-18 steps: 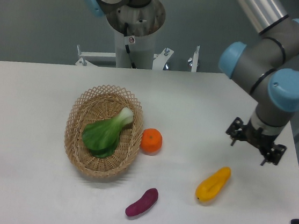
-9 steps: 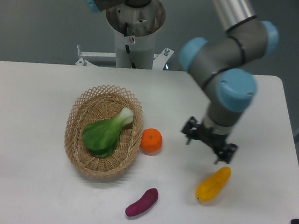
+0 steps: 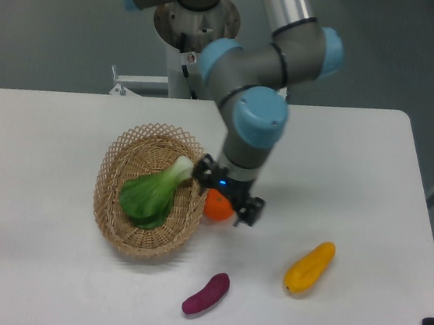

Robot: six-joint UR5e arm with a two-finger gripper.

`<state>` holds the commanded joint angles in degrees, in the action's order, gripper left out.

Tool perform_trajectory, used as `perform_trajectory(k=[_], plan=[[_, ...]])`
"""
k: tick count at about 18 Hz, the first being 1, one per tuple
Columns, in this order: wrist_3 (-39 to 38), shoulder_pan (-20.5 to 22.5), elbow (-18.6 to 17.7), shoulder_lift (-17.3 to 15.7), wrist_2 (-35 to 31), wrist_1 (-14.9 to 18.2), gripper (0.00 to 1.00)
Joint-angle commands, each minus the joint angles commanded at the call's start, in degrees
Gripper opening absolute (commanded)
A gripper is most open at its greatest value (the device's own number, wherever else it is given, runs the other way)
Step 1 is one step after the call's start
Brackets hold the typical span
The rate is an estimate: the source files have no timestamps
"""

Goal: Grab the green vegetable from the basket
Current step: 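Move the gripper over the basket above the green bok choy, then lower the gripper onto the bok choy stem and close it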

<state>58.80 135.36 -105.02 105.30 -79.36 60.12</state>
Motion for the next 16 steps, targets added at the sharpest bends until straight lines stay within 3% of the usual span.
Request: perform_trajectory(k=[7,16], plan=[[-1.3,-2.3,-6.1,-2.2,-0.5,-0.1,1.0],[-1.4,-3.1,-8.2,-0.8,-3.3,-0.3,1.0]])
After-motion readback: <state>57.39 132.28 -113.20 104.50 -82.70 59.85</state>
